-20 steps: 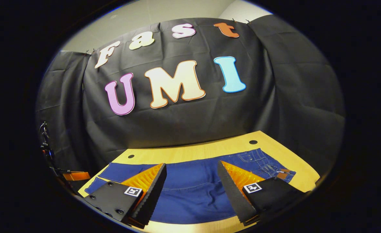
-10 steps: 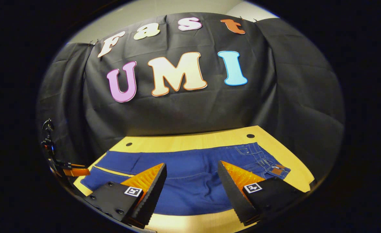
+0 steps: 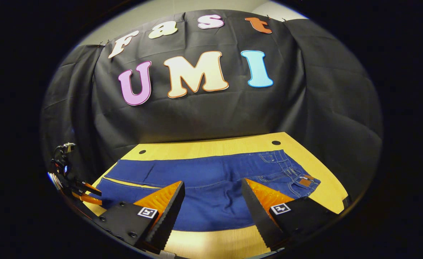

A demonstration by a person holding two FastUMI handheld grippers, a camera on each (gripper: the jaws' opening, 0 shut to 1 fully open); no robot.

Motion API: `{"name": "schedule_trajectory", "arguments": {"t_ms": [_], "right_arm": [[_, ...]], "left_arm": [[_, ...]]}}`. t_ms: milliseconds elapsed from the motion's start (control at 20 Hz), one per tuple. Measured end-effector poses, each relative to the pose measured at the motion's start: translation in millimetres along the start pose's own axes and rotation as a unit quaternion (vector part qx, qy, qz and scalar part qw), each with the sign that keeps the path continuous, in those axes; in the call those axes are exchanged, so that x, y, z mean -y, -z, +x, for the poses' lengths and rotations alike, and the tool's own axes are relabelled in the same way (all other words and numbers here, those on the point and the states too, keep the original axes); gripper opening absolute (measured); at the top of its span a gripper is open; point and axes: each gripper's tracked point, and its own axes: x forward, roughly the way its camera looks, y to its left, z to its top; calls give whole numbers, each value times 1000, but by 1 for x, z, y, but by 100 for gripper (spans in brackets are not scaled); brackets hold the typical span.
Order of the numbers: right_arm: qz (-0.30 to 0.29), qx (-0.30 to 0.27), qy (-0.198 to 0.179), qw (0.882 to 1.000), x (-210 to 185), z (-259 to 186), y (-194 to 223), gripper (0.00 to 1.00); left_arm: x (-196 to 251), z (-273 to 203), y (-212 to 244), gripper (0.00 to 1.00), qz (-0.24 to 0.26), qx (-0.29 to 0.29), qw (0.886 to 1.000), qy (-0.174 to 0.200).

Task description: Grasp the waist and the cuffs of the jeans and fold them to make the two legs overlap; first hold the waist and fold one-third of the jeans toward the cuffs, then hold the cuffs and fold the remaining one-third in the same direction to finish folding.

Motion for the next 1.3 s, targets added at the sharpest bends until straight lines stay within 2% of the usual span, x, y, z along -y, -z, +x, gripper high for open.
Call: {"name": "schedule_trajectory", "arguments": {"t_ms": [100, 200, 300, 450, 500, 550, 650, 700, 750, 1000, 1150, 1300], "right_arm": [[2, -7, 3, 1000, 2, -2, 7, 98], [4, -15, 7, 1000, 4, -4, 14, 98], [0, -21, 10, 1000, 6, -6, 18, 98], [-9, -28, 15, 999, 10, -7, 22, 98], [-6, -30, 15, 999, 10, -8, 24, 93], [-3, -32, 14, 999, 10, -7, 25, 98], [1, -33, 14, 999, 11, -5, 24, 98], [1, -35, 14, 999, 12, -3, 24, 93], [0, -36, 15, 999, 14, -1, 24, 98], [4, -41, 18, 999, 24, 4, 24, 98], [6, -48, 18, 999, 27, 9, 26, 98], [9, -55, 10, 998, 25, 14, 30, 98]], "left_arm": [[-5, 0, 21, 94, 58, -62, 996, 7], [-17, -1, 42, 93, 113, -116, 987, 8], [-22, -1, 54, 93, 137, -148, 979, 16], [-26, -3, 61, 92, 144, -173, 974, 20], [-26, -2, 62, 91, 141, -174, 974, 20], [-25, -1, 61, 91, 137, -176, 975, 20], [-25, -1, 60, 91, 136, -179, 974, 19], [-27, 1, 63, 91, 139, -182, 973, 17], [-28, 1, 64, 92, 142, -186, 972, 14], [-31, 5, 70, 92, 172, -210, 962, 2], [-31, 5, 70, 90, 167, -217, 962, 1], [-30, 6, 69, 92, 182, -235, 955, 3]]}}
